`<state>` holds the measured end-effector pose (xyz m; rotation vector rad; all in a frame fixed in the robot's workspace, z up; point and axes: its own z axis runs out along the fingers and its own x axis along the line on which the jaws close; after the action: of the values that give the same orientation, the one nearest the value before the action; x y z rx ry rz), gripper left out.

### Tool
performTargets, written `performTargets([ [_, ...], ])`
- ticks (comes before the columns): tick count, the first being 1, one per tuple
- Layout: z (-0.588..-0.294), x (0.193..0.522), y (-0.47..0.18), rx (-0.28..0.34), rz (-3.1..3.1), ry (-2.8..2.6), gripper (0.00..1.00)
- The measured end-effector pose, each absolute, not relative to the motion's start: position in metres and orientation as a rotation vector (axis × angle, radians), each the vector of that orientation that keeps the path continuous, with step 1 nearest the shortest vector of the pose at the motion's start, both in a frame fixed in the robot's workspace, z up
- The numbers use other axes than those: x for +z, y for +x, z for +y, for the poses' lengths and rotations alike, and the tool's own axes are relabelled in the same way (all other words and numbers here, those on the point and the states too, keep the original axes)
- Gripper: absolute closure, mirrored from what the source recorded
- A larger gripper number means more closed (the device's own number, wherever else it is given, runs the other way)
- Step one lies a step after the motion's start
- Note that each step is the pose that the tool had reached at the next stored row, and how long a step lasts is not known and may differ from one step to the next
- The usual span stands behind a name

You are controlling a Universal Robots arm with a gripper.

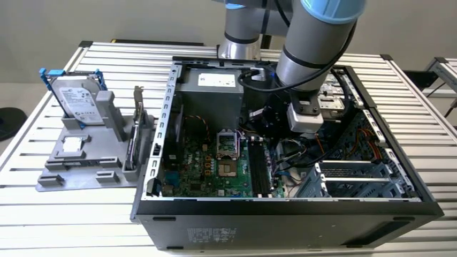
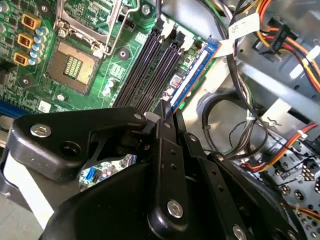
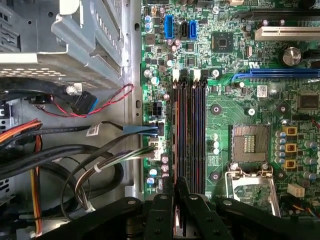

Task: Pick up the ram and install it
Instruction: 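Insert the ram into the slot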

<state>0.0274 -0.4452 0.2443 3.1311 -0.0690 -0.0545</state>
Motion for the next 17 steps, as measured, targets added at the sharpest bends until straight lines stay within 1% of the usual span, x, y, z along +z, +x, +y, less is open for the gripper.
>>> performTargets([
  [17, -0.461, 0.236, 0.02, -0.031, -0.055, 3.145, 1.0],
])
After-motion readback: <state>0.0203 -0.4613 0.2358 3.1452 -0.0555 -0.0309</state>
